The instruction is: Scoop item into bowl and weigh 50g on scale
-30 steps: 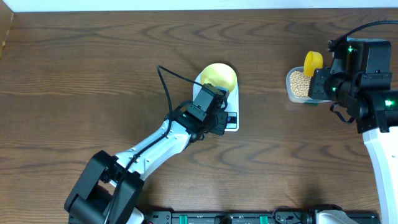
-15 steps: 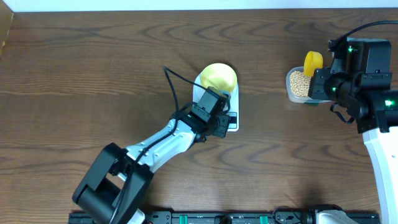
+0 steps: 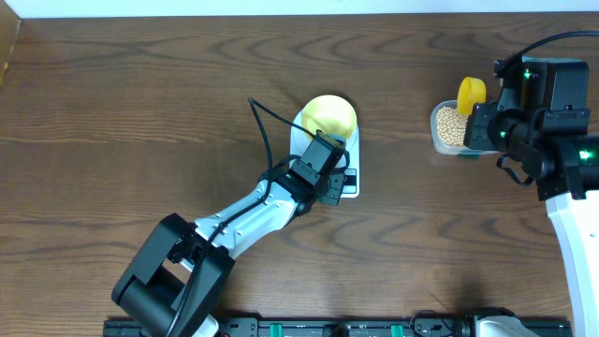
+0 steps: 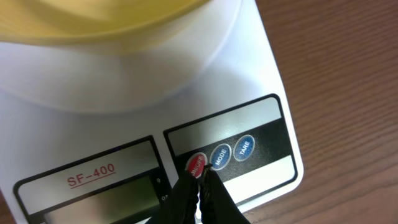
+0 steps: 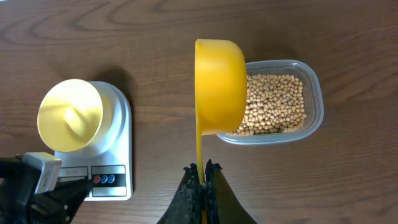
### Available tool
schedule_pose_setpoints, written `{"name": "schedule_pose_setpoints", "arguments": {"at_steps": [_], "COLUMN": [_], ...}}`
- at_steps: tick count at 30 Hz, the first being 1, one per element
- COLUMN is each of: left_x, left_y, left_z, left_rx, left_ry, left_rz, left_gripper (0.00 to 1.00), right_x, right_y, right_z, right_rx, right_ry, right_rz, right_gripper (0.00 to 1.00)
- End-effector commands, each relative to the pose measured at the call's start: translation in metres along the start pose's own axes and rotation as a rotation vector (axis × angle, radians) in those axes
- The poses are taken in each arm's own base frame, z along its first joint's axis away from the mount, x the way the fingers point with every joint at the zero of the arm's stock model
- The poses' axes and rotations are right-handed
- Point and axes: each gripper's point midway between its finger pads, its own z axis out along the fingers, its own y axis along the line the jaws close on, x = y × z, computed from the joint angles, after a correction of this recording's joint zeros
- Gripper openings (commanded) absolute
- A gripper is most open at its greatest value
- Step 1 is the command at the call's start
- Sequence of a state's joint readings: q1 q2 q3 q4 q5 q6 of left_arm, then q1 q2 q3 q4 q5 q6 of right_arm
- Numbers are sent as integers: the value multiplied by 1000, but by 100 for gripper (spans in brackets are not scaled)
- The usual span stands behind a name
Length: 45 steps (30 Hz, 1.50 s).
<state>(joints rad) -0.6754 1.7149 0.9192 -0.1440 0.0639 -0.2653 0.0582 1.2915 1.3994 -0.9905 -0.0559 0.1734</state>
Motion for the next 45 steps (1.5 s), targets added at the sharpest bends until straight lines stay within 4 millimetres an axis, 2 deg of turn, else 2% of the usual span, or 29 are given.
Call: {"name": "schedule_pose_setpoints", "arguments": {"at_steps": [1, 28, 36, 45], "left_x": [0, 5, 0, 9], "left_y": [6, 8, 6, 9], "left_z": [4, 14, 15, 23], "left_rx": [-33, -37, -31, -41], "left_ry": [-4, 12, -7, 23], "left_rz": [-5, -5, -6, -5], "left_gripper": [7, 7, 7, 7], "right_x": [0, -1, -1, -1], "right_y": [0, 1, 1, 1], "right_z": [1, 1, 1, 1], "right_rx": [0, -3, -3, -3], "right_ry": [2, 2, 2, 2], "right_rz": [-15, -15, -15, -15], "right_gripper": [1, 1, 1, 1]}}
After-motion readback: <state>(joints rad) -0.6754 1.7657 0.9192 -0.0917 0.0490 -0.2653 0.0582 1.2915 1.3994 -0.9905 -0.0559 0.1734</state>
